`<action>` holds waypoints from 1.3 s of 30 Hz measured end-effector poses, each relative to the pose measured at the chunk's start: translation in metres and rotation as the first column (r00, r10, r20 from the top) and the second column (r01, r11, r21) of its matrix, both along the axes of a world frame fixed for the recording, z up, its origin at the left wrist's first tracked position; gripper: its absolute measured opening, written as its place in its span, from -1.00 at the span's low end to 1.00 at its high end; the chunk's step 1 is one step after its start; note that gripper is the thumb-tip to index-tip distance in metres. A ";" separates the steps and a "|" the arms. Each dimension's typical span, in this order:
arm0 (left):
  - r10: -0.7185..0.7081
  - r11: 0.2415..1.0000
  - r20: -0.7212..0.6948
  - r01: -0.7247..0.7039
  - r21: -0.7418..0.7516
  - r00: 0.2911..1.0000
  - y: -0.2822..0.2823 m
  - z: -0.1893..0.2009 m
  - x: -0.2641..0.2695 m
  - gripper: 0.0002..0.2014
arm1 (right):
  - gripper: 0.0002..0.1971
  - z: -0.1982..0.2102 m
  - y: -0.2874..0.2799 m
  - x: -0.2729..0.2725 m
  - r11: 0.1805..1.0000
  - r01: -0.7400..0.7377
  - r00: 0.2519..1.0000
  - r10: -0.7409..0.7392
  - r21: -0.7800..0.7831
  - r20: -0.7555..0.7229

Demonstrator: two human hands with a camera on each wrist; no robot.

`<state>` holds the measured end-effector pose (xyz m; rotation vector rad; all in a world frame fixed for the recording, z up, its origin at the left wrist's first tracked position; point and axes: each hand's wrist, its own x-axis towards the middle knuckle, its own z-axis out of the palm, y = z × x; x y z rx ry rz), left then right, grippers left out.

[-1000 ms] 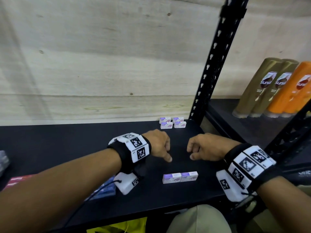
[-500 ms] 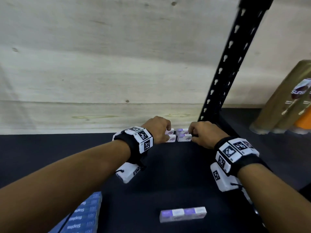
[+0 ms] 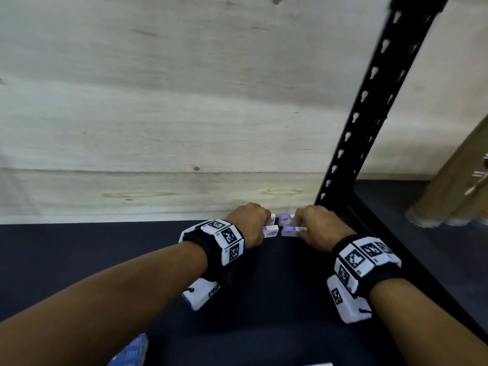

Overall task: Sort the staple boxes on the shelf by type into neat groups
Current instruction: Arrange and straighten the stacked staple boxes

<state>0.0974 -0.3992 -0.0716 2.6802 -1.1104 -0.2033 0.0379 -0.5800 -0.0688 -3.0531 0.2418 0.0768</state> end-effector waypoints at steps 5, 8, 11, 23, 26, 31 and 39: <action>-0.006 1.000 -0.051 0.004 -0.027 0.999 0.011 0.009 -0.015 -0.74 | -0.96 0.007 0.008 -0.022 1.000 0.003 1.000 -0.002 0.023 -0.021; -0.016 0.999 -0.080 0.014 -0.032 0.997 0.022 0.013 -0.031 -0.76 | -0.93 0.012 0.015 -0.041 0.999 -0.022 0.998 0.023 0.026 -0.058; -0.032 0.999 -0.133 0.028 -0.034 0.991 0.038 0.016 -0.051 -0.78 | -0.96 0.017 0.022 -0.064 0.998 -0.043 0.995 0.046 0.036 -0.093; -0.110 0.994 -0.179 0.110 -0.008 0.978 0.084 0.017 -0.122 -0.82 | -0.87 0.029 0.050 -0.146 0.997 -0.067 0.966 0.071 0.025 -0.248; -0.121 0.992 -0.177 0.123 -0.002 0.977 0.091 0.015 -0.135 -0.82 | -0.87 0.024 0.057 -0.162 0.998 -0.063 0.963 0.064 0.015 -0.260; -0.104 0.994 -0.218 0.110 0.017 0.970 0.099 0.010 -0.146 -0.82 | -0.90 0.021 0.064 -0.176 0.998 -0.053 0.959 0.047 -0.015 -0.279; -0.077 0.995 -0.286 0.091 0.035 0.955 0.102 0.011 -0.152 -0.80 | -0.93 0.029 0.066 -0.181 0.999 -0.046 0.953 0.051 0.021 -0.297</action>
